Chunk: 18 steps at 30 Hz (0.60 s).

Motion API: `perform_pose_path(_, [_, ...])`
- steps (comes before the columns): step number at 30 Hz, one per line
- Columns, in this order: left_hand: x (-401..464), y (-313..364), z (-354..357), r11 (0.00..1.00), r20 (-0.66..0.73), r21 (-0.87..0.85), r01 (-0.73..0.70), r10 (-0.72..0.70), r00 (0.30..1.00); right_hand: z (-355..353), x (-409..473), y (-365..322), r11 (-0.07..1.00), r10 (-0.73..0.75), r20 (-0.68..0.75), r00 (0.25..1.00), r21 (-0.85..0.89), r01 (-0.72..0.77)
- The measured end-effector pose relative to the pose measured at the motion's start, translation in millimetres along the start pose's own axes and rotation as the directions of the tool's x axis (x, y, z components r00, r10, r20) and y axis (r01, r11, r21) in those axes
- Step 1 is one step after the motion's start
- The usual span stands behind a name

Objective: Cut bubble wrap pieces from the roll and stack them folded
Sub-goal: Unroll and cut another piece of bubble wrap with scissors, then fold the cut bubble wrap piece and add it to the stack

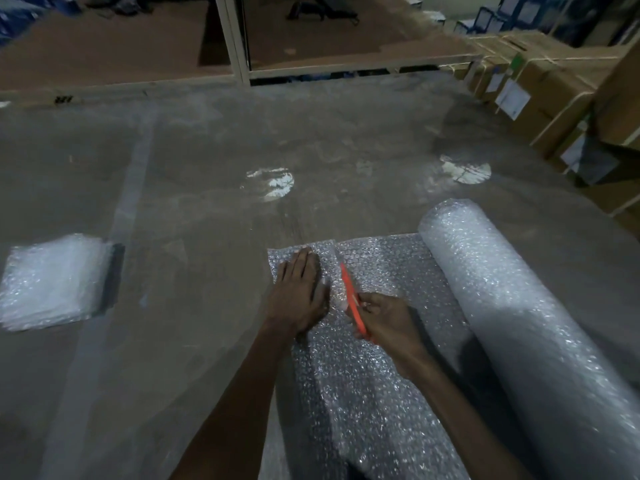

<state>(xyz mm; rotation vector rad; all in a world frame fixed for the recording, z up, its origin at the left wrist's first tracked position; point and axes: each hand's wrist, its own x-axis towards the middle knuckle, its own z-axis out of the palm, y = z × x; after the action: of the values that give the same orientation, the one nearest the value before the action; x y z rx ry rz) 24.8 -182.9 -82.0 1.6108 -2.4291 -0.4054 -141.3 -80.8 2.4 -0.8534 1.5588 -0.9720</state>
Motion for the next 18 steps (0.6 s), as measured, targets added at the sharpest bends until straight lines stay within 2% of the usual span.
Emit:
perform_pose_path(1, [-3, 0, -2, 1.000, -0.027, -0.008, 0.005, -0.005, 1.000, -2, -7, 2, 0.998, -0.042, -0.014, 0.999, -0.038, 0.042])
perform_pose_path(3, [-13, 1, -6, 1.000, -0.064, -0.007, 0.021, -0.021, 0.998, -10, -16, 10, 0.960, -0.135, -0.066, 0.989, -0.258, 0.113])
perform_pose_path(5, [-30, 3, -7, 0.999, -0.070, -0.025, 0.025, -0.026, 0.997, -19, -24, 20, 0.857, -0.210, -0.101, 0.972, -0.498, 0.133])
perform_pose_path(8, [-64, 8, -5, 0.998, -0.078, -0.056, 0.022, -0.027, 0.997, -28, -35, 27, 0.722, -0.317, -0.163, 0.934, -0.680, 0.126])
perform_pose_path(14, [-139, 37, 4, 0.999, -0.086, -0.025, 0.044, -0.046, 0.995, -34, -41, 30, 0.542, -0.383, -0.190, 0.904, -0.839, 0.053])
perform_pose_path(18, [-169, 59, 18, 0.994, -0.032, 0.043, 0.096, -0.094, 0.995, -38, -41, 39, 0.412, -0.410, -0.104, 0.906, -0.908, 0.082])
